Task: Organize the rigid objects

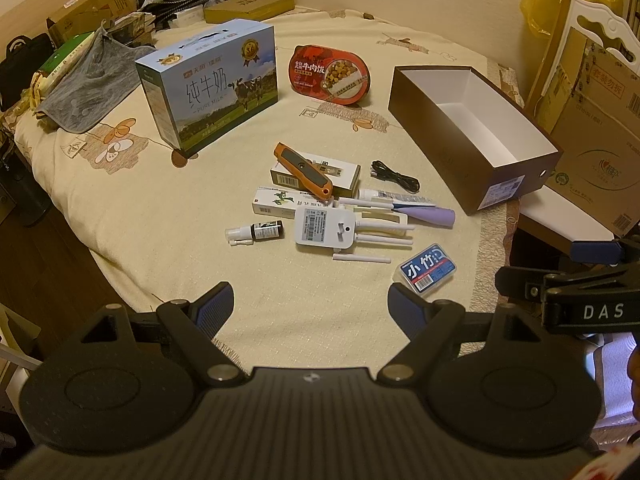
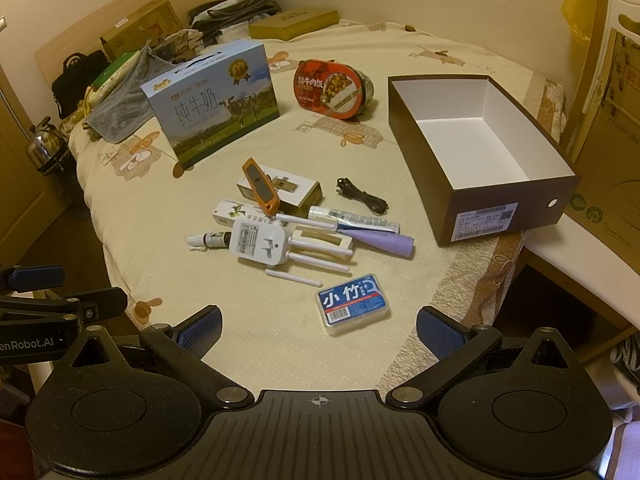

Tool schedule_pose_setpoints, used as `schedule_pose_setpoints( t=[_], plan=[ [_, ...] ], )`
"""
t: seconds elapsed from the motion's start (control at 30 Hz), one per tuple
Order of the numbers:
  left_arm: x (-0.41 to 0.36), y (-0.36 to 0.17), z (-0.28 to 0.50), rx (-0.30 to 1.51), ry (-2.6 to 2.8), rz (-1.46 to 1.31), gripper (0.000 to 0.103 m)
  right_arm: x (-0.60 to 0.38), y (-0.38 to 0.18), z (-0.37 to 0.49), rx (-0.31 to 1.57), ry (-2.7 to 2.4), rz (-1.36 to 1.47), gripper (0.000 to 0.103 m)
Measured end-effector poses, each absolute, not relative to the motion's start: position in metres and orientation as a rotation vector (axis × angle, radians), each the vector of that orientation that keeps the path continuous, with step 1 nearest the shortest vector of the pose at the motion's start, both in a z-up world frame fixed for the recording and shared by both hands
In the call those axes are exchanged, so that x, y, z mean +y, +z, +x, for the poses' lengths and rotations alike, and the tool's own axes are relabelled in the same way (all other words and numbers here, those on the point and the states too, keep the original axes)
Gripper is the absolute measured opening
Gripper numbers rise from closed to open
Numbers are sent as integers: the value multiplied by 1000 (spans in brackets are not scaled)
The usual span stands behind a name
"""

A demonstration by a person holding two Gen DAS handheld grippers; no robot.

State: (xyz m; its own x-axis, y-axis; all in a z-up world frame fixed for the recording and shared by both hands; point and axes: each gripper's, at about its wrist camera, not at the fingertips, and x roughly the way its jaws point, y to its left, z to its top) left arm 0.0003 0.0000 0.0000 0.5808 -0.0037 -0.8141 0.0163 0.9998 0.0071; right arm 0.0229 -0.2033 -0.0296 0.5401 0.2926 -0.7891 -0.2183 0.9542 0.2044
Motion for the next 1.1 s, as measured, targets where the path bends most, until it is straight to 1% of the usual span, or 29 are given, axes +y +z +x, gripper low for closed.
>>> schedule_pose_setpoints(
  t=[0.5,0.53,0.73,1.1],
  plan=[
    [0,-1,0,954,-14,17,82,-205,-33,30,957,305,87,101],
    [-4,-8,4,955,-14,18,82,-205,-33,30,957,305,87,101],
    [-3,-13,9,960,-13,20,82,-204,-38,30,956,308,89,101],
    [-3,-29,40,992,-12,31,82,-201,-58,61,977,305,95,101]
  ],
)
